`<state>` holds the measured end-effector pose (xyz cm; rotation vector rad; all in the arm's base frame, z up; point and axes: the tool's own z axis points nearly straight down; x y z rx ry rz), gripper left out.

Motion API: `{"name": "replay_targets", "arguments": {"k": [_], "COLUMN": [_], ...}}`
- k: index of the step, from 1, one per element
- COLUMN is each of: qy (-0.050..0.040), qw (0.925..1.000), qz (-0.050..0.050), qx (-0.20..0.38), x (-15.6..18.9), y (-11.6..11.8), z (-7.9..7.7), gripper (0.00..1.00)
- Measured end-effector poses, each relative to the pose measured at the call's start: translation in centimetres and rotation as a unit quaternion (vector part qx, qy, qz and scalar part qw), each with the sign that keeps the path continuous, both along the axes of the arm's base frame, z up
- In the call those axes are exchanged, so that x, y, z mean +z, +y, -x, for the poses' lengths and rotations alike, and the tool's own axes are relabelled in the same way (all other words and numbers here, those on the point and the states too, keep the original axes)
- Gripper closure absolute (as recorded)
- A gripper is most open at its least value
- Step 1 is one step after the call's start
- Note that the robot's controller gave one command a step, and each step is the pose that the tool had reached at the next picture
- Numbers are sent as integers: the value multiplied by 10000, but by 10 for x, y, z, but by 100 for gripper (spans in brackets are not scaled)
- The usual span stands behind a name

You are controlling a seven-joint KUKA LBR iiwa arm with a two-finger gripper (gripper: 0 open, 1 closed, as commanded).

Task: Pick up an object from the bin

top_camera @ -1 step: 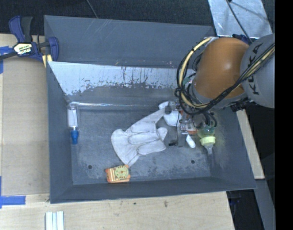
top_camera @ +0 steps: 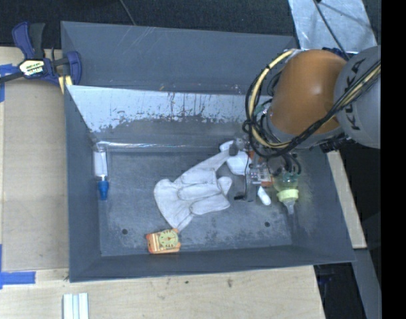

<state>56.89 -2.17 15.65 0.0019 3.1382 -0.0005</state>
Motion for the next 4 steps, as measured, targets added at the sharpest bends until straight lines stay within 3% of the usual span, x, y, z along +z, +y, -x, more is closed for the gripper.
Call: {"name": "replay_targets", "arguments": {"k": [1, 2, 3, 4], "qy": [-28, 4, -8, -8], "qw": [9994, 9897, 9792, 9793], "qz": [6, 2, 21, 20], "qx": [353, 1432, 2027, 2025], "x": [-25, -58, -80, -80], "y": [4, 13, 29, 29], "z": [-14, -11, -21, -21], "gripper": [0, 0, 100, 100]}}
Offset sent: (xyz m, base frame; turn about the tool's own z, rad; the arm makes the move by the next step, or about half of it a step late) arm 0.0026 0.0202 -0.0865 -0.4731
